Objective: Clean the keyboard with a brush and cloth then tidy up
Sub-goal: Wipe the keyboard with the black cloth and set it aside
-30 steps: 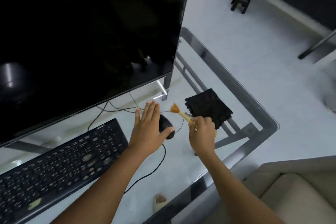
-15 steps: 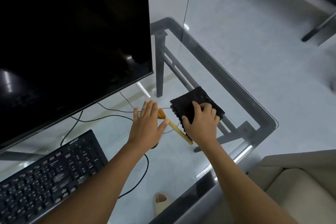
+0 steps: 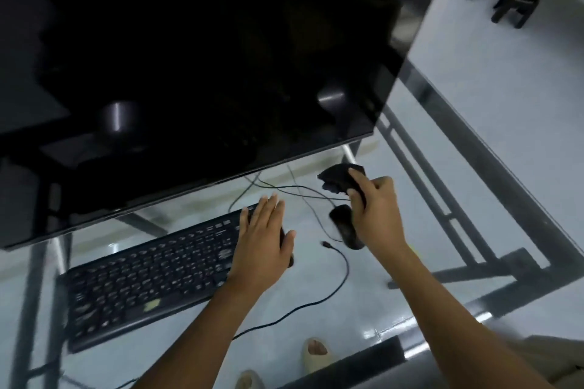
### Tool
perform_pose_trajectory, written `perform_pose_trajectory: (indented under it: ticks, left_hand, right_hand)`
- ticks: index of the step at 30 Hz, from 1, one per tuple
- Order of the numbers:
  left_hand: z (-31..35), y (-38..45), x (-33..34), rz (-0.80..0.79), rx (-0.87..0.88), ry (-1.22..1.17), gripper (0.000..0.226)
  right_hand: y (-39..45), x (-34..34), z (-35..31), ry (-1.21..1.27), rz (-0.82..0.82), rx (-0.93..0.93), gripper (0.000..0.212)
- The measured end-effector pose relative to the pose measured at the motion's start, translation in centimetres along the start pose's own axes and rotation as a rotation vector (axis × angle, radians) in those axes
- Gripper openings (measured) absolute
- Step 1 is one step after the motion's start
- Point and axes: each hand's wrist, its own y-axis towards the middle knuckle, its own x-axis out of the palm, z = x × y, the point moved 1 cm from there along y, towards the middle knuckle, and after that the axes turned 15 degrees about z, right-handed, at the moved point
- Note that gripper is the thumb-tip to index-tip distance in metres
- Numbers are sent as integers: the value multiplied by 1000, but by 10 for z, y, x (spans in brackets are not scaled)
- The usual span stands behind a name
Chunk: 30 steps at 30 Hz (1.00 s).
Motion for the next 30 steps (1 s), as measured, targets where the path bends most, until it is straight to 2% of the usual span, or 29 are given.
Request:
perform_pose_trajectory:
  ticks: [2,7,10,15,20,25,28,30]
  left_hand:
    - [-29,-15,-23,54,-46,14,58]
    - [-109,-66,-81,140,-162,65,68]
    - [-157,-105,-108,172,-251,93,72]
    - [-218,-158,-129,134,-369,90,86]
    - [-253,-177,-134,33,-360,12,110]
    - [-272,-168,-137,-49,-304,-41,125]
    - [-281,-164,-138,-65,-270,-55,132]
    - [-286,-165,-137,-62,-256,-57,133]
  right_hand:
    - [-17,22,-43,25,-29,-109,37]
    - [-69,69,-129,81,-156,-267,38]
    - [-101,92,-159,66,-230,-339,38]
    - [-145,114,-190,81,-266,-422,39]
    - [-173,134,-202,24,-330,-463,42]
    - [-171,142,-206,-141,-384,-517,61]
    - [-171,149,-217,-134,-434,-615,46]
    - [-167,152,-215,-116,-417,-594,38]
